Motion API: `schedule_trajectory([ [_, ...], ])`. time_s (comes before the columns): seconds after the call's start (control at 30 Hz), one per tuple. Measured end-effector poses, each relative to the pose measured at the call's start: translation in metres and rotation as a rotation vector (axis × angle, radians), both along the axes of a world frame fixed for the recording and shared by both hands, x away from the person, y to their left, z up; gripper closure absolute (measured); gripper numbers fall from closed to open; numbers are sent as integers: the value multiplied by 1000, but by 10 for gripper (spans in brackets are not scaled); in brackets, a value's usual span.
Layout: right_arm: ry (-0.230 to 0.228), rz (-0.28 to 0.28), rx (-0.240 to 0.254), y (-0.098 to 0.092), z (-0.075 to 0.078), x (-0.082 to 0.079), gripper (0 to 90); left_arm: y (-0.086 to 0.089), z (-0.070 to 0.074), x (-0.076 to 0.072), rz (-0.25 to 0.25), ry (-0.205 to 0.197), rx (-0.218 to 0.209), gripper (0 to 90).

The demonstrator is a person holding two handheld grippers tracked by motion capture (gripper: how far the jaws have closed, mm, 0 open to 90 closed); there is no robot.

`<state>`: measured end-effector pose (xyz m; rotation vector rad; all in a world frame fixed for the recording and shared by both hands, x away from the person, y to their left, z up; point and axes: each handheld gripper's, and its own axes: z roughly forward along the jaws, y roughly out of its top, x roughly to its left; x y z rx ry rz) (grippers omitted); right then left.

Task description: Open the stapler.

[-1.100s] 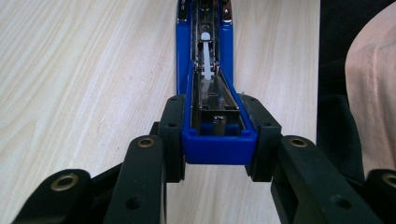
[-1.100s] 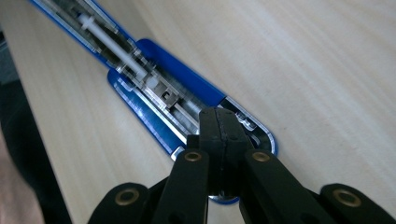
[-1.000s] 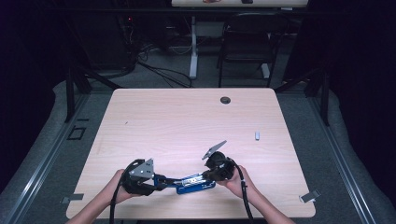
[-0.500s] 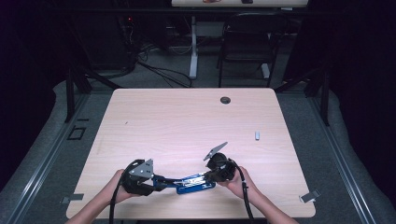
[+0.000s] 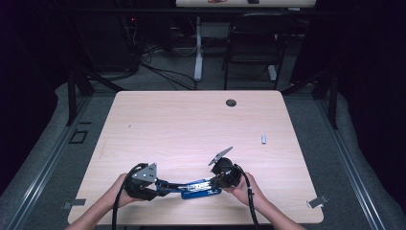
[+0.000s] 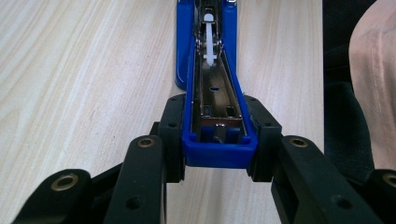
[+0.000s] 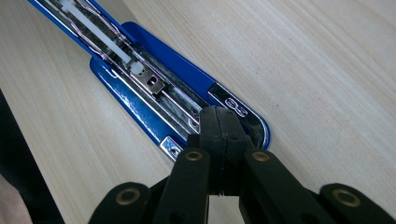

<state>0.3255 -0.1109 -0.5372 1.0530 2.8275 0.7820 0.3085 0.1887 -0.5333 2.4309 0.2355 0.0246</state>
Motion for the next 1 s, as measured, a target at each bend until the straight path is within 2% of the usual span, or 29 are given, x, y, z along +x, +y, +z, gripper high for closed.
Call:
schedule_trajectory([
  [0.1,3,-15,-7,-1,1,-3,900,0,-1,5,-12,-4,9,659],
  [0.13,-1,-17,-13,-1,1,-4,900,-1,-3,6,-21,8,-9,658],
  [0.2,-8,-22,-20,-1,1,-6,900,-1,-4,9,-35,10,-19,658],
  [0.33,-13,-20,-20,-2,1,-6,900,-1,-3,10,-43,4,-13,658],
  [0.5,19,-23,13,-6,0,-3,900,-1,-4,12,-48,14,-18,660],
  [0.63,28,-47,11,-8,0,-3,900,-2,-6,17,-60,21,-30,658],
  [0.7,37,-71,27,-10,-1,-4,900,-3,-9,20,-65,29,-29,657],
  [0.83,28,-84,14,-11,0,-7,900,-5,-16,26,-75,39,4,651],
  [0.9,26,-87,28,-14,-1,-7,900,-8,-20,30,-76,39,31,647],
  [1.0,30,-86,23,-16,-1,-7,900,-9,-21,33,-68,48,28,643],
])
